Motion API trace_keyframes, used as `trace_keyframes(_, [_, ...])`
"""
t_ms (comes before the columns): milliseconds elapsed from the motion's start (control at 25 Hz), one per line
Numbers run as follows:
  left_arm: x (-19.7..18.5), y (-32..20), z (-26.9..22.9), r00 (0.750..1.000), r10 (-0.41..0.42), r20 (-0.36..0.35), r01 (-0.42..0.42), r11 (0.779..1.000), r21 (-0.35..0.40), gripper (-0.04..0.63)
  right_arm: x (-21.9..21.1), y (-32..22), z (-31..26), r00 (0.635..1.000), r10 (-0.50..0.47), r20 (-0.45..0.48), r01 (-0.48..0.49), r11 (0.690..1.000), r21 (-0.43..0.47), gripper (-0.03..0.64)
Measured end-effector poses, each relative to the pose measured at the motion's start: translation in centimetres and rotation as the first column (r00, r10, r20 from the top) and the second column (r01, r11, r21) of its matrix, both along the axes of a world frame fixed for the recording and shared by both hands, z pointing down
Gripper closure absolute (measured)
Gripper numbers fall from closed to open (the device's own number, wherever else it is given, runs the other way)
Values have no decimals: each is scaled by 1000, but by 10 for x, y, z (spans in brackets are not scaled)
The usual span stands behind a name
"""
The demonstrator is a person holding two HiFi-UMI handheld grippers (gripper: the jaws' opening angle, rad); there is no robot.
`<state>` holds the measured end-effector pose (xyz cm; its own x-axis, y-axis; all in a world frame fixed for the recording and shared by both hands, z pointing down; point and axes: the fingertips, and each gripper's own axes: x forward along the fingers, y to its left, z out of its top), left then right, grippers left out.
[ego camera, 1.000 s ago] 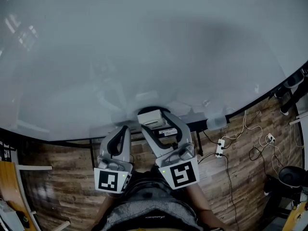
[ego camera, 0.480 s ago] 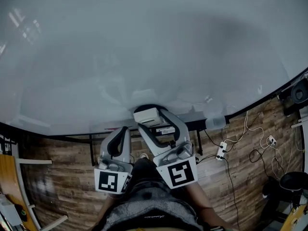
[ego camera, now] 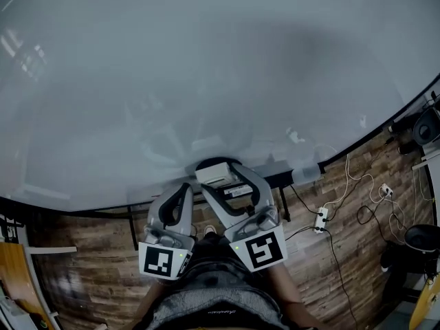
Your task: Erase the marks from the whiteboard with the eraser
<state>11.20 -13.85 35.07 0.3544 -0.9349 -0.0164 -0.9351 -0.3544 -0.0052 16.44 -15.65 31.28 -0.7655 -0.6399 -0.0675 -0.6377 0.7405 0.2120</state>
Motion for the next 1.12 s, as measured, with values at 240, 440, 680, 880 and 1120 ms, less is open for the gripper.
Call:
trace_keyframes(240, [4, 2, 10, 999, 53, 5, -53, 999, 8, 592, -1, 1, -4, 999, 34, 25, -35, 998, 47, 370])
trace_keyframes(440, [2, 1, 18, 998, 50, 31, -50, 999, 3, 592, 0, -1, -4, 1000, 17, 8, -17, 998, 58, 370])
trace_keyframes(680, [13, -9, 17, 999, 29, 42, -29, 999, 14, 592, 20, -7, 4, 1000, 18, -3, -18, 998, 54, 370])
trace_keyframes(880, [47, -24, 15, 1000, -3, 23, 3, 1000, 13, 592, 48, -17, 6, 1000, -6, -14, 6, 1000, 26, 370])
trace_keyframes(1120, [119, -49, 11, 1000, 25, 17, -26, 1000, 6, 592, 110, -42, 2, 999, -17, -38, 18, 999, 32, 370])
